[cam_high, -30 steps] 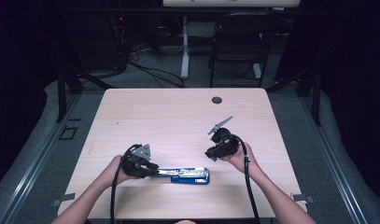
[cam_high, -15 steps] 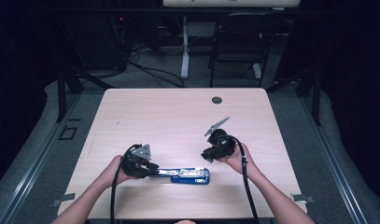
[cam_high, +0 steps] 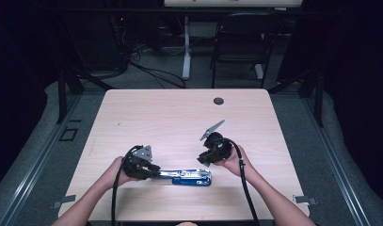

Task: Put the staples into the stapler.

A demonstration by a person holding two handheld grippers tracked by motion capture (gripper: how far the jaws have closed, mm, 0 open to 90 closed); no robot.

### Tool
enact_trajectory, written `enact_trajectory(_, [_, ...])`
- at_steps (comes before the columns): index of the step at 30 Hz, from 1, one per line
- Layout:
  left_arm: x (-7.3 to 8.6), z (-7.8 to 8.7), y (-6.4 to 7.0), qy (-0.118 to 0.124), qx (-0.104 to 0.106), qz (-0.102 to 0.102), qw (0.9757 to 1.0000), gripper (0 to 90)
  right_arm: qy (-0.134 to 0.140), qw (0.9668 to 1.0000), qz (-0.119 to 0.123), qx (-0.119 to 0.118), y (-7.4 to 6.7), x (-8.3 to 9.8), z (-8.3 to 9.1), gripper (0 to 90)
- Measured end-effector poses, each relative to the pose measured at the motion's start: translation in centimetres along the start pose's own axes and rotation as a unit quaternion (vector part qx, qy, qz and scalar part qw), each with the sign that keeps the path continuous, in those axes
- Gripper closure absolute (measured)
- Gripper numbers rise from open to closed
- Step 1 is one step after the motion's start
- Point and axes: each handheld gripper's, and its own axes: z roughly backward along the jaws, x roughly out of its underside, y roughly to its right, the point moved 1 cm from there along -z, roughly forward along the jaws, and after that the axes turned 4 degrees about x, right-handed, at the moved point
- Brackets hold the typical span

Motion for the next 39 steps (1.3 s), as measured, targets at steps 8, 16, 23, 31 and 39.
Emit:
enact_trajectory(8, [0.0, 0.1, 0.0, -0.006, -0.007, -0.001, 1.0000, 73.6, -0.006, 0.9998, 0.013, -0.011, -0.6, -0.2, -0.5, 78.7])
enact_trajectory(16, [0.0, 0.1, 0.0, -0.006, -0.007, -0.001, 1.0000, 73.6, -0.008, 0.9993, 0.028, -0.025, -1.2, -0.1, -1.1, 78.7])
enact_trajectory(23, [0.0, 0.1, 0.0, -0.005, -0.005, 0.000, 1.0000, 73.6, -0.011, 0.9983, 0.042, -0.038, -1.5, 0.0, -1.6, 78.7])
enact_trajectory(31, [0.0, 0.1, 0.0, -0.007, -0.007, -0.001, 1.0000, 73.6, -0.015, 0.9968, 0.058, -0.052, -1.6, 0.1, -1.9, 78.7])
enact_trajectory(39, [0.0, 0.0, 0.0, -0.001, -0.002, 0.000, 1.0000, 73.6, -0.009, 0.9947, 0.081, -0.062, -1.6, 0.2, -2.1, 78.6])
